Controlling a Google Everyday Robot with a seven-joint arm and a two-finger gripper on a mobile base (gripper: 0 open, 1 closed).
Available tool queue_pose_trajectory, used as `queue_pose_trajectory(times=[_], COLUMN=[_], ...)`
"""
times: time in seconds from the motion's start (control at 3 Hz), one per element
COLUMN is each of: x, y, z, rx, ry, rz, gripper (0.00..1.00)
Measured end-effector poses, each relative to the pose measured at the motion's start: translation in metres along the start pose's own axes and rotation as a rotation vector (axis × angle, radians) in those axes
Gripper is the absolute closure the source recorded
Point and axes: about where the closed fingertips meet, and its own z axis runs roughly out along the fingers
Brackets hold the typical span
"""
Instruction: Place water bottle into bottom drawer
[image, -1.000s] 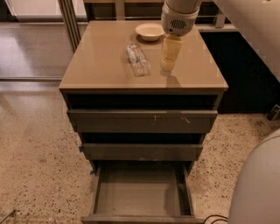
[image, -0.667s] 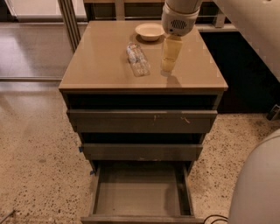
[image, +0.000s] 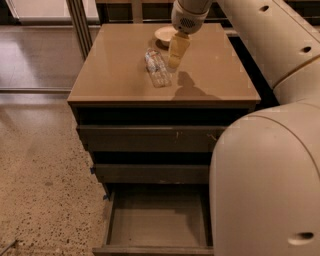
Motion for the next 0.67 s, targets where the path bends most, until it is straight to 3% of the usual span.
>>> queue_pose_trajectory(times=[0.33,0.67], x=[-0.0335,-0.0324], y=[-0.0202,-0.0188], z=[0.027,0.0279], rx=[0.021,0.017], ry=[-0.052,-0.051], rz=[0.121,0.17], gripper=[0.0,0.0])
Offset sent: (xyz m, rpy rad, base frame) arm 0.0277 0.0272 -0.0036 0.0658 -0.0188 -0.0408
